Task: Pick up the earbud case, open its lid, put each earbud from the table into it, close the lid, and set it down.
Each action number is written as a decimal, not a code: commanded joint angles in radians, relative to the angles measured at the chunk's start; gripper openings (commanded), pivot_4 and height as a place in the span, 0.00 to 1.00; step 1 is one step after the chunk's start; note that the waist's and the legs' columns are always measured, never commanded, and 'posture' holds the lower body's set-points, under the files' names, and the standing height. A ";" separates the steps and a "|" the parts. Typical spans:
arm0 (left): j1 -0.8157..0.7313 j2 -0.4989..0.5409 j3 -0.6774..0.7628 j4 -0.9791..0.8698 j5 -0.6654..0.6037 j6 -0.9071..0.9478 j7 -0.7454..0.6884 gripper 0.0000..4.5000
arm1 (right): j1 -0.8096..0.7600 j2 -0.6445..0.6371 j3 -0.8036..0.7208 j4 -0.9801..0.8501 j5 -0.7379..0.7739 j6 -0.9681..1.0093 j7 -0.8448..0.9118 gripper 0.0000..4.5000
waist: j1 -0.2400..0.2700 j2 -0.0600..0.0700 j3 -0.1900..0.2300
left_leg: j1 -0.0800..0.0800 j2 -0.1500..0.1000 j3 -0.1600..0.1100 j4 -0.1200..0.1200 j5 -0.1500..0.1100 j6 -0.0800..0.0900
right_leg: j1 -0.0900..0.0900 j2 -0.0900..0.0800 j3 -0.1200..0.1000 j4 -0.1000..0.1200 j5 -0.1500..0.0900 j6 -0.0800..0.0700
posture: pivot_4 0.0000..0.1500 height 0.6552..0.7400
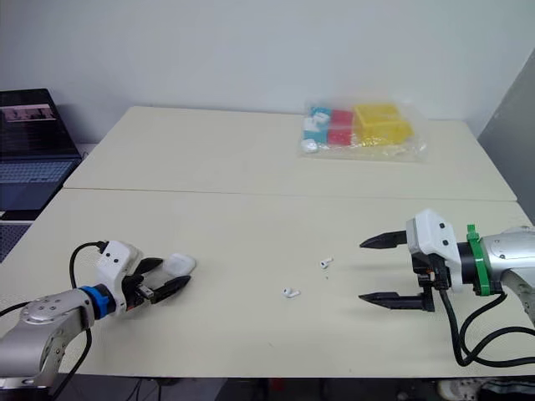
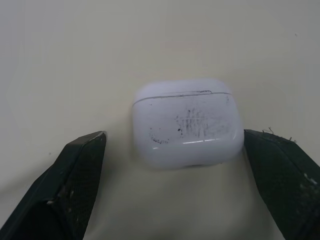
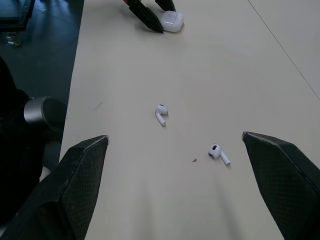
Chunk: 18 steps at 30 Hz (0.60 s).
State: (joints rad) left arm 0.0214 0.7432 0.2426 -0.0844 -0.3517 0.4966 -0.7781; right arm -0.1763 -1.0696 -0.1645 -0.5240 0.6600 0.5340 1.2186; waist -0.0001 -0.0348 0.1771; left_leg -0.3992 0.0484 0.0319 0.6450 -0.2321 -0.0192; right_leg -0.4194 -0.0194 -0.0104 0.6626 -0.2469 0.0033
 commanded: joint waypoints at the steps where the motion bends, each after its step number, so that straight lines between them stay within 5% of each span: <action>1: -0.015 0.005 -0.023 0.012 0.002 0.020 -0.013 1.00 | -0.021 -0.006 -0.006 -0.032 0.020 0.007 0.002 1.00 | 0.000 0.000 0.000 | 0.000 0.000 0.000 0.000 0.000 0.000 | 0.000 0.000 0.000 0.000 0.000 0.000 | 1.00 1.00; 10: -0.095 0.001 -0.098 0.083 0.037 0.035 -0.040 1.00 | -0.111 0.031 0.053 -0.031 0.035 0.044 -0.026 1.00 | 0.005 0.002 -0.001 | 0.001 0.000 0.000 0.001 0.000 0.000 | 0.001 -0.001 0.000 0.001 0.000 0.000 | 1.00 1.00; 18: -0.063 0.035 -0.105 0.070 0.031 0.029 -0.110 0.63 | -0.126 0.049 0.048 -0.034 0.050 0.082 -0.065 1.00 | 0.004 0.002 -0.001 | 0.000 -0.001 0.000 0.000 0.000 0.000 | 0.000 -0.001 0.001 -0.001 0.001 0.001 | 1.00 1.00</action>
State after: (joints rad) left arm -0.0696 0.7675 0.1779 -0.0206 -0.3210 0.5144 -0.8477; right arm -0.2882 -1.0200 -0.0912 -0.5437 0.6906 0.6056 1.1687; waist 0.0035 -0.0326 0.1759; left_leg -0.3988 0.0479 0.0319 0.6450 -0.2320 -0.0191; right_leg -0.4191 -0.0206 -0.0094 0.6621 -0.2463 0.0045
